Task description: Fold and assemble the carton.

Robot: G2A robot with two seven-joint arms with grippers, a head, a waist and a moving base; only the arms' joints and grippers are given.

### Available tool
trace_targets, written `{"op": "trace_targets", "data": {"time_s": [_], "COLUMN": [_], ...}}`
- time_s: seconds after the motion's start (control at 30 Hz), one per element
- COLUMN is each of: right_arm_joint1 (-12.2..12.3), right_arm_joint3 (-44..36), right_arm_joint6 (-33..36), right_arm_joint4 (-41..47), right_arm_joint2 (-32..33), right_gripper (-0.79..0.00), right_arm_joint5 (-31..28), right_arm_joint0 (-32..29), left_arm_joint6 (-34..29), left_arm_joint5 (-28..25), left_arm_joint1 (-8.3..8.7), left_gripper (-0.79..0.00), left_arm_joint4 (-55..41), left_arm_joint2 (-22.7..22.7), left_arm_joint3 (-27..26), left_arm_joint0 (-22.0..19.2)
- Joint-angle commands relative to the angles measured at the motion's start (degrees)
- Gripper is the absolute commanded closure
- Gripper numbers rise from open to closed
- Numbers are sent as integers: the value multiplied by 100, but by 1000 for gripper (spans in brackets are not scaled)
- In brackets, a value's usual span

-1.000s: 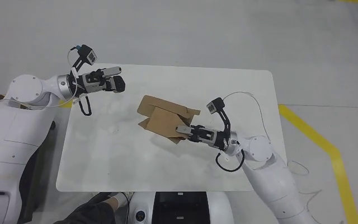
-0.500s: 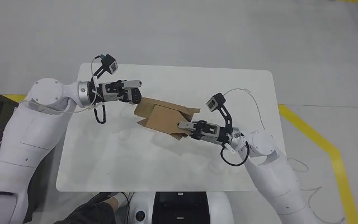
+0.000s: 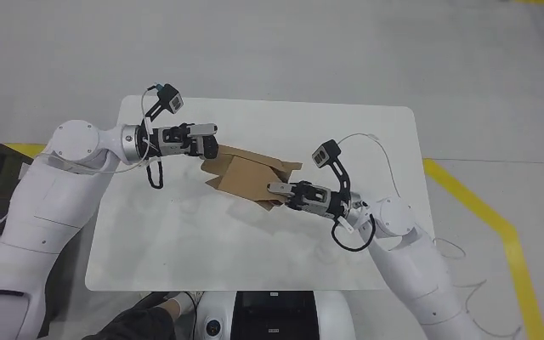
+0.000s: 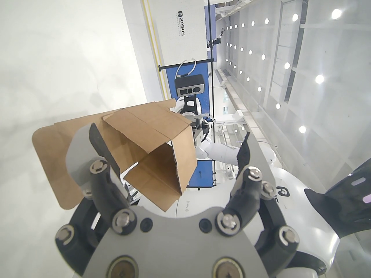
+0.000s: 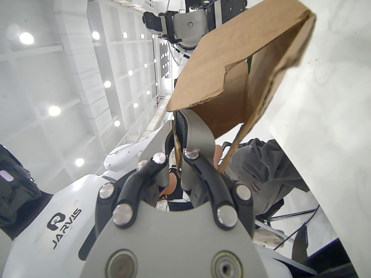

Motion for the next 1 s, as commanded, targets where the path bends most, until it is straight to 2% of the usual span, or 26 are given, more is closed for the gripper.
{"op": "trace_targets", "data": {"time_s": [0.0, 0.33, 0.67, 0.97], "right_arm_joint1": [-1, -15, -25, -43], "right_arm_joint3": [4, 266, 381, 449], "right_arm_joint6": [1, -62, -142, 34], "right_arm_joint4": [65, 100, 165, 358], "right_arm_joint2": [-9, -100, -140, -283], "right_gripper": [0, 0, 0, 0], "right_arm_joint5": [-94, -237, -310, -213], "right_arm_joint0": [-22, 91, 176, 244], "left_arm_joint6": [22, -743, -1485, -1621], "left_arm_joint5": [108, 357, 859, 1000], "left_arm_joint1": [-16, -82, -90, -188], "left_gripper": [-785, -785, -785, -785], "left_arm_joint4": [-156, -769, -988, -1116], "left_arm_joint2": [4, -34, -150, -10], "left_arm_joint3": [-76, 55, 135, 184], "left_arm_joint0": [92, 162, 188, 104]}}
